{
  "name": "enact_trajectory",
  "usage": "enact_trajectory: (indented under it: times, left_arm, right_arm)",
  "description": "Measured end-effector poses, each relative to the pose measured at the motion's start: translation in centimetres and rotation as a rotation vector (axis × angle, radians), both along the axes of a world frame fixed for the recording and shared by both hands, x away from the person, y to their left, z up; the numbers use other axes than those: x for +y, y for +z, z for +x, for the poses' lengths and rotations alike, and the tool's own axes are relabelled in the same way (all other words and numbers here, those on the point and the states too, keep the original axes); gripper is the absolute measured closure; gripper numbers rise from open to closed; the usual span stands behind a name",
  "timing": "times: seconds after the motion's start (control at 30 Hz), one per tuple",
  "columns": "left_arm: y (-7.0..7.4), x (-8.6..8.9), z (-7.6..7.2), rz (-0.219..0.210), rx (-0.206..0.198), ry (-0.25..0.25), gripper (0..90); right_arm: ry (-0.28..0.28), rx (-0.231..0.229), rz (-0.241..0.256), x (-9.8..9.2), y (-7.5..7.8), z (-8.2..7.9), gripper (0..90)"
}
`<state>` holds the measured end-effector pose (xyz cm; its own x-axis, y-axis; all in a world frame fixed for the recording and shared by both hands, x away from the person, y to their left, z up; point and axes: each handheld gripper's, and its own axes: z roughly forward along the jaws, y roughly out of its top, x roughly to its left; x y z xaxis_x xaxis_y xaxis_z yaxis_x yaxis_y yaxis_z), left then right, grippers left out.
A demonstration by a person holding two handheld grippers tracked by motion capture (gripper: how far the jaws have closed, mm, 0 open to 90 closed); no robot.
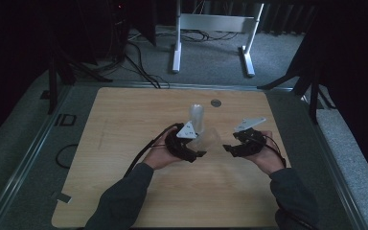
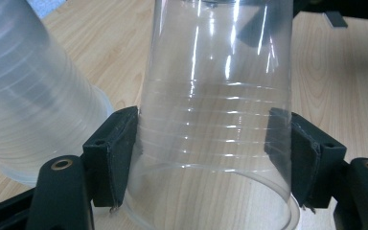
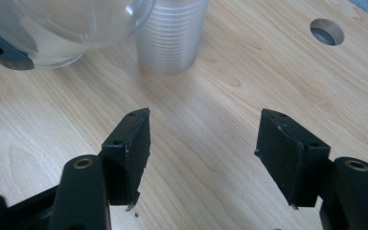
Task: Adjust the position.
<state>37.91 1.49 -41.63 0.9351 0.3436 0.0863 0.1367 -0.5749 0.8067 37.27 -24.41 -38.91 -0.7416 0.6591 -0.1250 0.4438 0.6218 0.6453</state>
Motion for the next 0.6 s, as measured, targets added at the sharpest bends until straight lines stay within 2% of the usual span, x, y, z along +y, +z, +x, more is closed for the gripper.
enact_trajectory:
  times: [0.2, 0.43, 0.6]
  left_arm:
    - [0.16, 0.11, 0.06, 0.010, -0.007, -0.001, 28.6]
    - [0.05, 0.00, -0.02, 0.059, 0.004, -0.041, 28.6]
    - [-0.18, -0.14, -0.05, 0.072, 0.007, -0.048, 28.6]
  right_arm:
    - [0.030, 0.006, -0.033, 0.31, 0.14, -0.08, 37.1]
    - [0.066, 0.019, -0.071, 0.71, 0.14, -0.18, 37.1]
    - [0.088, 0.023, -0.093, 0.89, 0.11, -0.25, 37.0]
